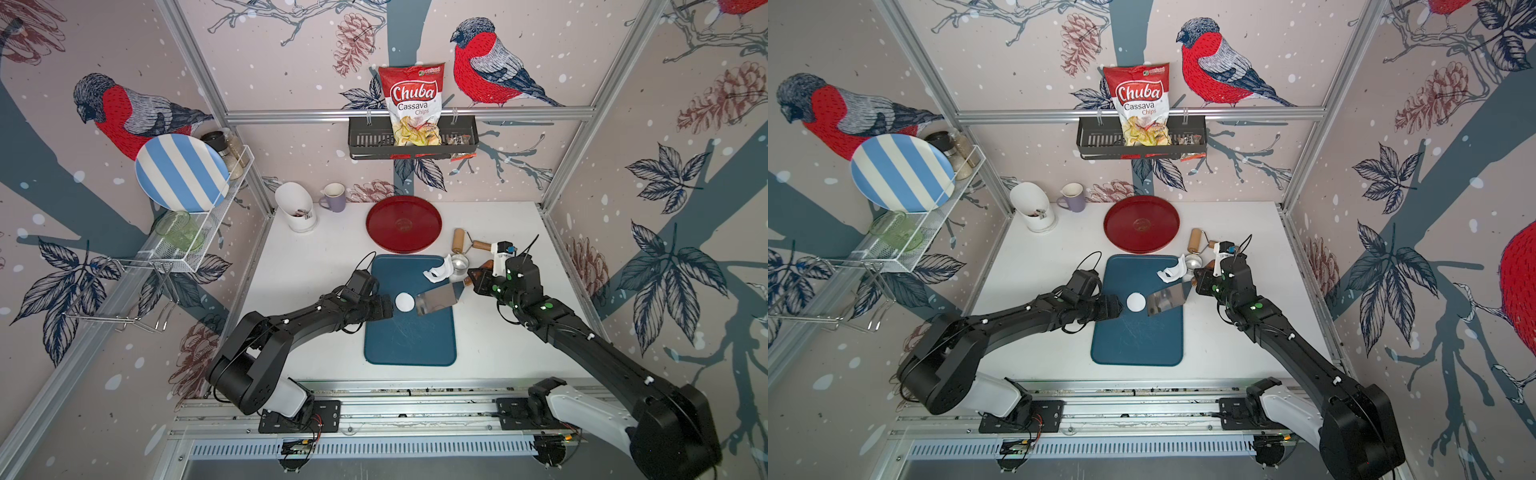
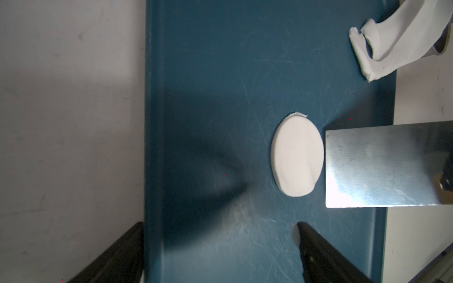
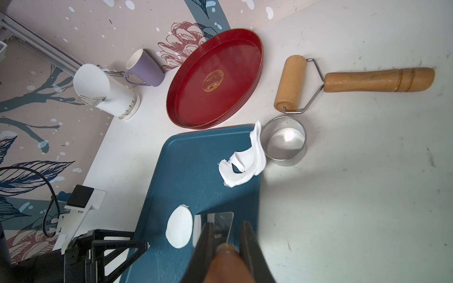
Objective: Roll out the dumpling wrappers from the dough
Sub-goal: Scoop the dumpling wrapper from the work surface.
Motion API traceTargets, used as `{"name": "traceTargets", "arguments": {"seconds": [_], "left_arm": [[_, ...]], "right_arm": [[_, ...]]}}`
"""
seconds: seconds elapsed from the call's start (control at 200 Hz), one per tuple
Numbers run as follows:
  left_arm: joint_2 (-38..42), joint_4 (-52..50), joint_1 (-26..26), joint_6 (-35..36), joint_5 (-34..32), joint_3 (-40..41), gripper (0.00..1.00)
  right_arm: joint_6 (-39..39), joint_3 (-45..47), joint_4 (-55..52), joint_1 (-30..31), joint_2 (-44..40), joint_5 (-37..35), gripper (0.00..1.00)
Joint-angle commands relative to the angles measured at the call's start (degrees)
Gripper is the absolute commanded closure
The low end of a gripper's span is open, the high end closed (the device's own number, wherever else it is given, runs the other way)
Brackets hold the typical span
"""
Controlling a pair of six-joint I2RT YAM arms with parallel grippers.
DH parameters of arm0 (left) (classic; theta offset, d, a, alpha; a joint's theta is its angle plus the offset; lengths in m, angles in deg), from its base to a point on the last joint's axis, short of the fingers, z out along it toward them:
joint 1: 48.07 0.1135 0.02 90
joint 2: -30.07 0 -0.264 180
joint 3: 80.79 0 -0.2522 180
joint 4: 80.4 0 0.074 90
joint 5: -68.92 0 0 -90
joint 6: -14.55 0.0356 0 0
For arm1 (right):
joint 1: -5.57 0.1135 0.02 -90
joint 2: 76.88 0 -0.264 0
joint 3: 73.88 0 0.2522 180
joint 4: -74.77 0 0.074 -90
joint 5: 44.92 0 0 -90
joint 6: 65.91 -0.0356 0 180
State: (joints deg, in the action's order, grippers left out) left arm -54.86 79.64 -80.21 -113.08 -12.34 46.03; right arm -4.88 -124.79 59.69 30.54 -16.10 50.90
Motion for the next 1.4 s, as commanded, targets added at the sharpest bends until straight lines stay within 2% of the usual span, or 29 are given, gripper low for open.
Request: {"name": "traceTargets", "arguments": {"seconds": [0.0, 0.575, 0.88, 1.396], "left_arm": [[0.0, 1.5, -0.2, -0.3, 0.2, -0.2, 0.05], [0.2, 1.5, -0.2, -0.4, 0.0, -0.1, 0.05], [0.5, 1.2, -0.2, -0.4, -0.4, 0.0, 0.05], [0.5, 1.2, -0.2, -0.6, -0.5, -0.1, 0.05]], "right_arm": [[-0.9, 0.1, 3.1, 0.2, 0.2, 0.2, 1.00], [-1.2, 0.2, 4.1, 0.7, 0.2, 0.9, 1.00], [-0.4, -0.1, 2.4, 0.3, -1.8, -1.1, 1.00], [0.1, 0.6, 3.1, 0.1, 0.3, 0.4, 1.00]]}}
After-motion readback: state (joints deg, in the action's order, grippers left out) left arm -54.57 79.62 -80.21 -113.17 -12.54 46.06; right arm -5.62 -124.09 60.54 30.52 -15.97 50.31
